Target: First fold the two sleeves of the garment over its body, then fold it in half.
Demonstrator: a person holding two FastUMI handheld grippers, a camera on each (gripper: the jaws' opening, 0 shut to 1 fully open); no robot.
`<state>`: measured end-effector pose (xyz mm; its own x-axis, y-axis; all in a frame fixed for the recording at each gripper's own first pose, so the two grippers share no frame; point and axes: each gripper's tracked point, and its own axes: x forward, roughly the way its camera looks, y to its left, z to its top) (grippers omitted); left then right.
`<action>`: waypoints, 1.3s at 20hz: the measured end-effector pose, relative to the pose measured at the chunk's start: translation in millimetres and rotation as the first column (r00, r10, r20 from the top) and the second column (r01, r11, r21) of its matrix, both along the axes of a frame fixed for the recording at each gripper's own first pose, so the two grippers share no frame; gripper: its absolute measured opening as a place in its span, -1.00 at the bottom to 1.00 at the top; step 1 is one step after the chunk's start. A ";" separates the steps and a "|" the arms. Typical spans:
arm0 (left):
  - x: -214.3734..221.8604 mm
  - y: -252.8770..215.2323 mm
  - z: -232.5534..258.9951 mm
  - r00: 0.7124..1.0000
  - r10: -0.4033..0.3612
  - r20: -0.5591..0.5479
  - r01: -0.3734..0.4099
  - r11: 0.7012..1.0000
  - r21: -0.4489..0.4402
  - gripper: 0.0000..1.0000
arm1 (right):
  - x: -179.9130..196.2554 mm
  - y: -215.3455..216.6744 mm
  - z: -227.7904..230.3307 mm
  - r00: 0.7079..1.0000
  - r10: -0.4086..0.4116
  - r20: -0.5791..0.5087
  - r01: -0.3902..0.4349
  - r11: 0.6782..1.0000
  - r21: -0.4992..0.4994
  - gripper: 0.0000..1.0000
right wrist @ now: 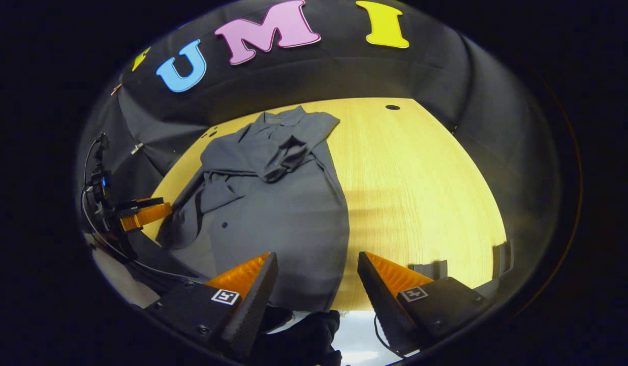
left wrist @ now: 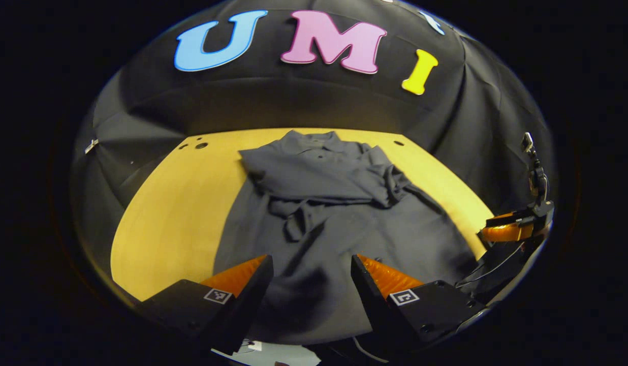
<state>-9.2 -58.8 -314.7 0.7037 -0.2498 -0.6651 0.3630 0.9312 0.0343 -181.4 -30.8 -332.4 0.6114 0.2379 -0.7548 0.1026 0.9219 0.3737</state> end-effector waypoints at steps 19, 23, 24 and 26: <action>-23.2 86.4 -69.3 0.982 0.078 -0.174 -0.053 0.988 0.145 0.96 | -27.5 37.4 -59.5 0.984 0.063 -0.165 -0.087 0.986 -0.142 0.96; -23.5 77.0 -72.2 0.985 0.037 -0.166 -0.015 0.991 0.134 0.92 | -13.2 48.6 -59.8 0.989 0.056 -0.136 -0.075 0.987 -0.145 0.92; -23.3 70.4 -73.8 0.985 -0.012 -0.173 0.034 0.992 0.124 0.49 | -8.5 55.4 -59.2 0.991 0.074 -0.114 -0.089 0.987 -0.133 0.56; -18.7 58.2 -73.0 0.979 -0.059 -0.197 0.079 0.992 0.096 -0.36 | -1.0 71.8 -57.6 0.984 0.160 -0.081 -0.169 0.980 -0.105 -0.15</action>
